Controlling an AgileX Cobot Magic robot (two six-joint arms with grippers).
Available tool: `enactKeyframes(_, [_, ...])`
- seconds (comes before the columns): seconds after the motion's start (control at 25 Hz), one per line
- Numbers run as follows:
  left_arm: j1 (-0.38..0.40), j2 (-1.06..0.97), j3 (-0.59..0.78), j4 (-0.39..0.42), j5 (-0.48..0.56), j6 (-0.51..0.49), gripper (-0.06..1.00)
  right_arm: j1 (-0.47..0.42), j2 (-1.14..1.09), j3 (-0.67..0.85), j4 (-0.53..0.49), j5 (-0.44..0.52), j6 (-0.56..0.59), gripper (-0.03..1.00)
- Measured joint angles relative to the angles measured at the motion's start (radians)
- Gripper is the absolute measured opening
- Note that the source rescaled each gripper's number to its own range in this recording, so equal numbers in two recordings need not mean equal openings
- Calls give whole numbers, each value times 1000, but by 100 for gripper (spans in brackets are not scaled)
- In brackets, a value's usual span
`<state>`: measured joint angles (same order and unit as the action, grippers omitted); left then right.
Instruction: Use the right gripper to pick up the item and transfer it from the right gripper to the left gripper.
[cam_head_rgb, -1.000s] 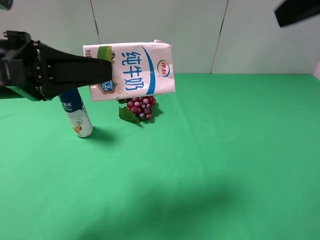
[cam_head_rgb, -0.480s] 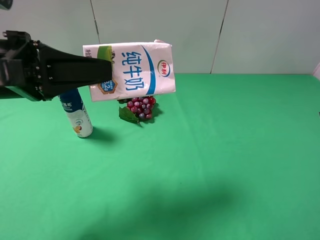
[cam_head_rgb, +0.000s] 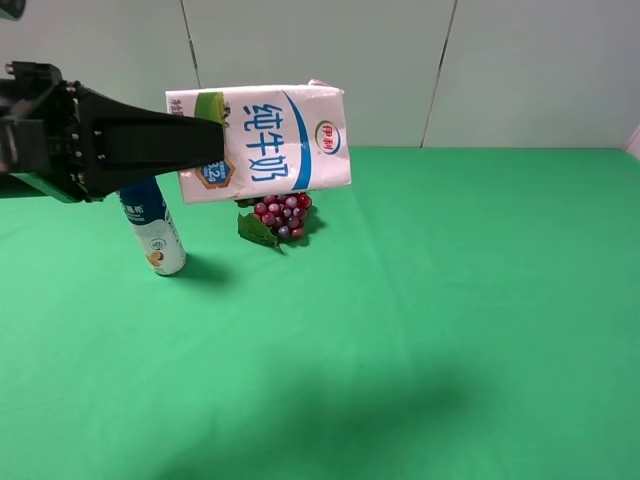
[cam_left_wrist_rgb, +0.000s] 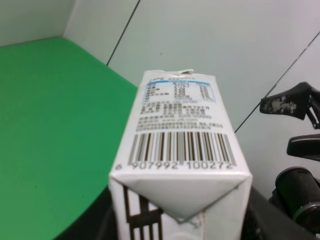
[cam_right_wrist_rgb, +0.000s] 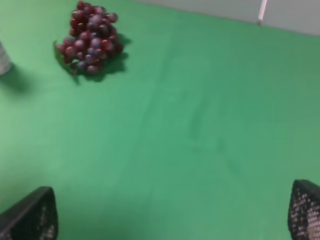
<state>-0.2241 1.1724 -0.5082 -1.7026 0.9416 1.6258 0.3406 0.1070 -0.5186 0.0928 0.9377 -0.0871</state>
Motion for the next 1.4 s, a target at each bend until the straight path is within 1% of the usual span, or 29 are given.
enactKeyframes(0.12, [0, 0, 0, 0, 1, 0, 0, 0, -22, 3, -93, 10, 119, 100])
enactKeyframes(0.2, [0, 0, 0, 0, 2, 0, 0, 0, -24, 14, -132, 38, 157, 100])
enactKeyframes(0.32, [0, 0, 0, 0, 2, 0, 0, 0, -24, 30, -148, 74, 167, 100])
enactKeyframes(0.96, [0, 0, 0, 0, 2, 0, 0, -4, -24, 30, -152, 74, 168, 100])
enactKeyframes(1.04, [0, 0, 0, 0, -3, 0, 0, -29, -24, 30, -152, 74, 168, 100])
enactKeyframes(1.24, [0, 0, 0, 0, -27, 9, 0, -162, -69, 30, -152, 73, 168, 100])
enactKeyframes(1.4, [0, 0, -22, 3, -42, 17, 0, -226, -111, 30, -153, 74, 168, 100])
